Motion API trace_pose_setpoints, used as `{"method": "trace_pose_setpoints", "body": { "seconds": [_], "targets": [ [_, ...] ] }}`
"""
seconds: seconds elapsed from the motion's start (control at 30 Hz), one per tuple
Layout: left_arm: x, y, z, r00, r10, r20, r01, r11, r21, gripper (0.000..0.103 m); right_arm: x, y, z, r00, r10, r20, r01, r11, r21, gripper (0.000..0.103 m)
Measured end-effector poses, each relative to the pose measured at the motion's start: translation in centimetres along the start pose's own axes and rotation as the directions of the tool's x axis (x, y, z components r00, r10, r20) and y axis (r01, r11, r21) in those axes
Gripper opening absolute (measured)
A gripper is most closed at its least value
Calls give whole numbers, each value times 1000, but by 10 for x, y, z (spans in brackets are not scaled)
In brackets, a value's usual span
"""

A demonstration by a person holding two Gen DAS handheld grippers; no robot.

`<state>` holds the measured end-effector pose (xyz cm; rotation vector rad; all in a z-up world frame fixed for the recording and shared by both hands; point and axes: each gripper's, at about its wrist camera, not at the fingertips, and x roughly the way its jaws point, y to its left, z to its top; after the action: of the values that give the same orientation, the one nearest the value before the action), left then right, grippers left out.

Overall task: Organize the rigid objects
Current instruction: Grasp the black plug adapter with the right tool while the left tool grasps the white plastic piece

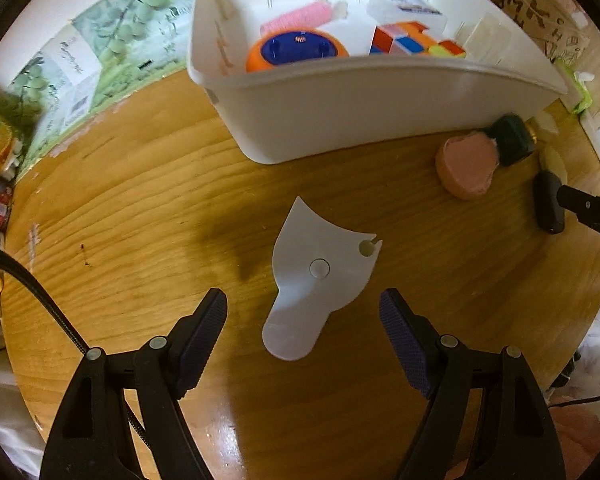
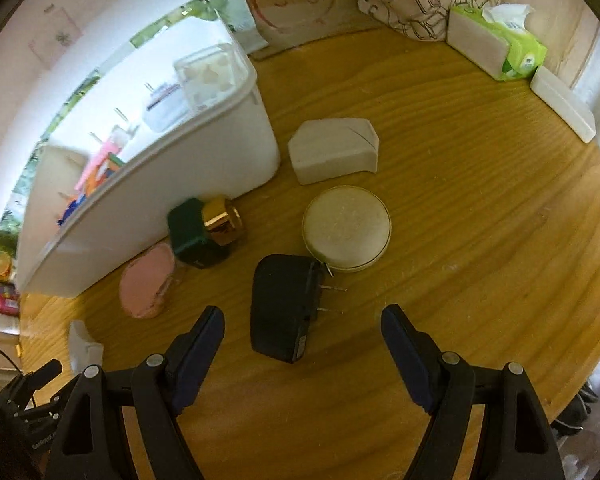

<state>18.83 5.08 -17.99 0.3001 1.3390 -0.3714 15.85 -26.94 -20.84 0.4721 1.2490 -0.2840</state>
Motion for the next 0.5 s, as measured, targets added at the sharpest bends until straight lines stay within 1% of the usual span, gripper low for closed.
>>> {"method": "trace_pose_setpoints", "body": {
  "seconds": [0.13,0.3,0.33,0.4,0.5],
  "targets": [
    [11,3,4,999,-19,-34,20,1000,13,81,9,7,3,998,-60,-34,60,998,-9,81],
    [22,8,7,997,-34,-63,35,999,22,81,18,11,-1,991,-104,-80,104,995,-6,81],
    [24,9,7,997,-39,-68,40,999,20,81,20,11,-1,991,-106,-87,107,994,-1,80],
    [26,12,7,996,-52,-73,54,998,20,81,22,9,-2,990,-103,-99,105,994,16,72],
    [26,13,9,996,-55,-66,57,998,36,80,26,6,-3,989,-93,-111,97,995,34,67]
  ]
}}
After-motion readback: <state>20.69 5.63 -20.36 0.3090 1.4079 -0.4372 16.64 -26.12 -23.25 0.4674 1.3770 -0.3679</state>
